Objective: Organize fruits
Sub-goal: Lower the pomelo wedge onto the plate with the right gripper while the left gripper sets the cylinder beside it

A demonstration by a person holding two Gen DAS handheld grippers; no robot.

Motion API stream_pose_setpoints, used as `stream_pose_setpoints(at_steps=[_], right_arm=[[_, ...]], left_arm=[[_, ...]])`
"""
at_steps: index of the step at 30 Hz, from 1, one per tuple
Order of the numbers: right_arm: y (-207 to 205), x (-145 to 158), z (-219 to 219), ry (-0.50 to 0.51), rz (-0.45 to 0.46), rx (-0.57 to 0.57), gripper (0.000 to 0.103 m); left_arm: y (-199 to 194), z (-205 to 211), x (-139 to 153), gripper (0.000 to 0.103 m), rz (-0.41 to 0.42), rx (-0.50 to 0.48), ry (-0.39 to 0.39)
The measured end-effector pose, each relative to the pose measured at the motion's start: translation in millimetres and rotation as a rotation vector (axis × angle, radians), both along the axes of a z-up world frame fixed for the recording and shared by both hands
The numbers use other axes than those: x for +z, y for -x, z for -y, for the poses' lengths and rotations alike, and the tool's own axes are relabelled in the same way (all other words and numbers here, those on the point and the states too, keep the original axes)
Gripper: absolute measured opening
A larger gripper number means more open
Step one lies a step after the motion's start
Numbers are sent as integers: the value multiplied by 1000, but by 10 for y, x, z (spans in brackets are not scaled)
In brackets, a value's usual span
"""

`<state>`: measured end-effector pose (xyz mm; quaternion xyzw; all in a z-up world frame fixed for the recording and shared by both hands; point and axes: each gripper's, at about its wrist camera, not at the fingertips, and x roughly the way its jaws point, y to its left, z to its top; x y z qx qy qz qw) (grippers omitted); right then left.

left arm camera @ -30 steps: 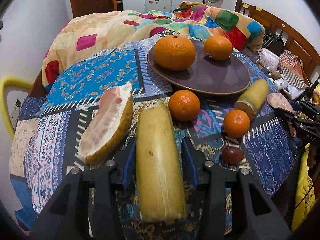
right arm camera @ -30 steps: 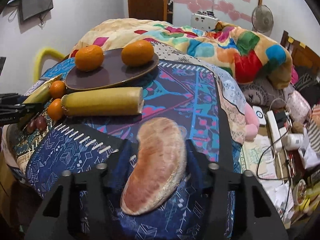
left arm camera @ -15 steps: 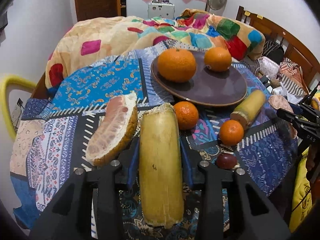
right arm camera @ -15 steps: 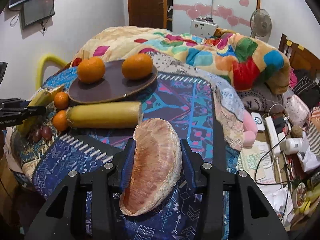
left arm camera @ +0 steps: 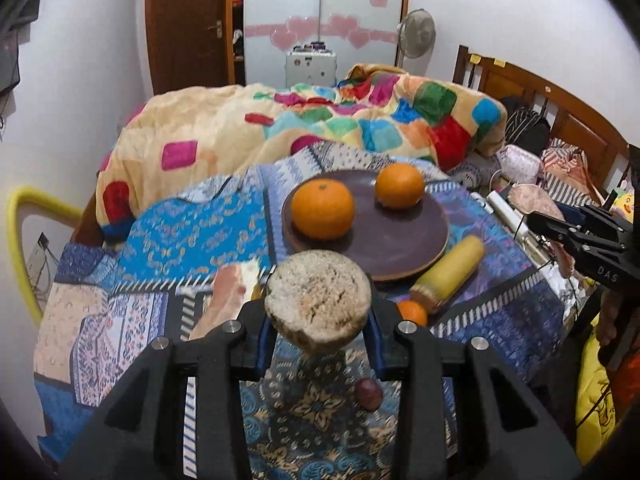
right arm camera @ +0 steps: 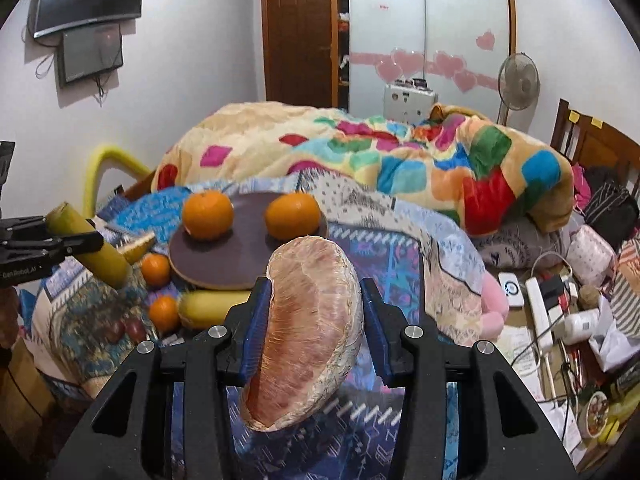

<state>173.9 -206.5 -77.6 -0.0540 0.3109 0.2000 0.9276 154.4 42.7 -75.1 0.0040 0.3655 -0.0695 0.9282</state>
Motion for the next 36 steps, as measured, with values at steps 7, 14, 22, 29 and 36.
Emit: stream_pose_setpoints(at_steps=[7,14,22,29,36], right_arm=[[-100,99,-167,-15,37,24,41],[-275,91,-339,-19,43,61,41],[-576,12,-585,-15,22,96,41],[-831,-53,-826,6,6,119,38],[-949,-87,-1009,56,-6,147,38]], left_arm=[[-145,131,136,37,36,-30,25],[-323,174,185,37,59,-50,41],[-568,186,110,37,54,-73,40],[-773,189,-15,37,30,-94,37],[-936,165,-151,37,0,-99,42]])
